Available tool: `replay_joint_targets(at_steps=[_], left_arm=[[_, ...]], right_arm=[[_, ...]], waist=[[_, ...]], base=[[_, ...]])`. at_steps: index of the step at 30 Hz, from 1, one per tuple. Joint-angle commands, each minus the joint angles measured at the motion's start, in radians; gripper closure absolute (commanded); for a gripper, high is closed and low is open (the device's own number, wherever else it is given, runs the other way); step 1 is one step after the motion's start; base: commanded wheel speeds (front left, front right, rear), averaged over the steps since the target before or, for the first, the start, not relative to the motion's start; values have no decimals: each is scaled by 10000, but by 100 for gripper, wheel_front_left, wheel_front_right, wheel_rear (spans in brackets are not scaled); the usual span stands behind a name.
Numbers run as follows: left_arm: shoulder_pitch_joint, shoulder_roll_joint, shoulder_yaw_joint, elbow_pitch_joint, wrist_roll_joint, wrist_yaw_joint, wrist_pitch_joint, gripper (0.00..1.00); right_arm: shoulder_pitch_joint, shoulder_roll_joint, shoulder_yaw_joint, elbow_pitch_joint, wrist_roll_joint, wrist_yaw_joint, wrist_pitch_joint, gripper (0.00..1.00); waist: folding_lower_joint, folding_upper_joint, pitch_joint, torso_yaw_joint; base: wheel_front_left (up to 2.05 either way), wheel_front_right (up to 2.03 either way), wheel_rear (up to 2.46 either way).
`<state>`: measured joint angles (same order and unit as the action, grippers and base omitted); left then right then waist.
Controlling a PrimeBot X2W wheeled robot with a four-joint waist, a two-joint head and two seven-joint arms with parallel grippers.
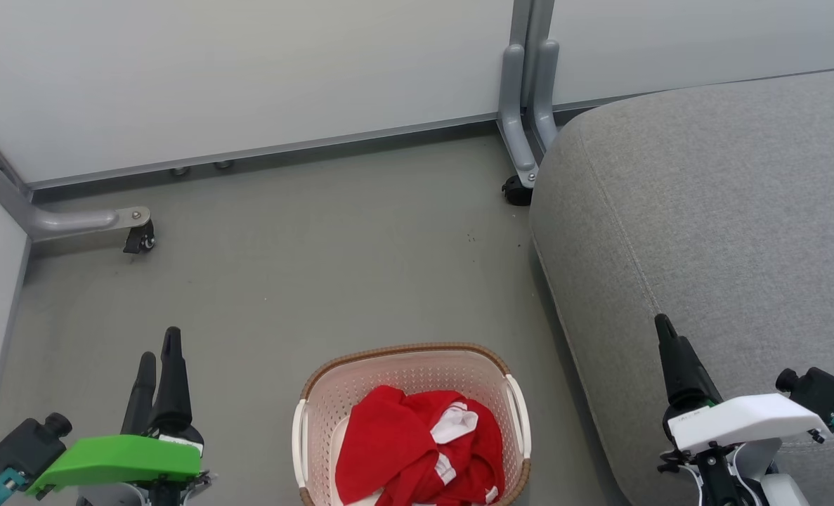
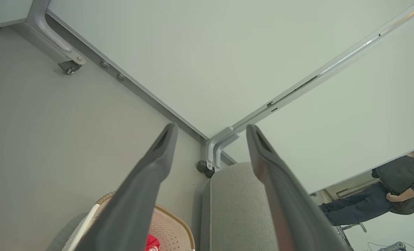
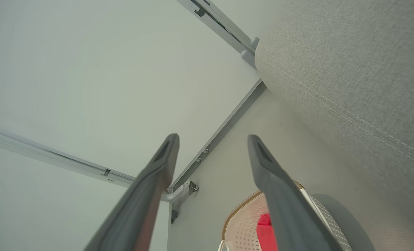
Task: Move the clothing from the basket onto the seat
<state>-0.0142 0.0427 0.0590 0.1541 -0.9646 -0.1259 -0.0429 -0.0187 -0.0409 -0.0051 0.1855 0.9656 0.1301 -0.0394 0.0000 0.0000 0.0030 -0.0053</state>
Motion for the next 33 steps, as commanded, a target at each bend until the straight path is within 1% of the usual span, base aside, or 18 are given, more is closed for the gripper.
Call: replay_joint_targets(at_steps=[1,12,33], left_arm=[[-20,52,-1,-257,430,-18,-103,0],[161,55,-264,-453,2163,-26,-510,0],[319,73,-693,-536,4326,-47,-1101,0]], right_arm=[[-11,-54,88,-204,-396,5,-137,0],[119,-66,449,-477,-2059,5,-548,0],[340,-82,472,-1149,-4425,6,-1137,0]], waist=[[0,0,-2,5],[0,0,-17,2],[0,0,23,25]], base=[[0,0,0],[0,0,0],[0,0,0]])
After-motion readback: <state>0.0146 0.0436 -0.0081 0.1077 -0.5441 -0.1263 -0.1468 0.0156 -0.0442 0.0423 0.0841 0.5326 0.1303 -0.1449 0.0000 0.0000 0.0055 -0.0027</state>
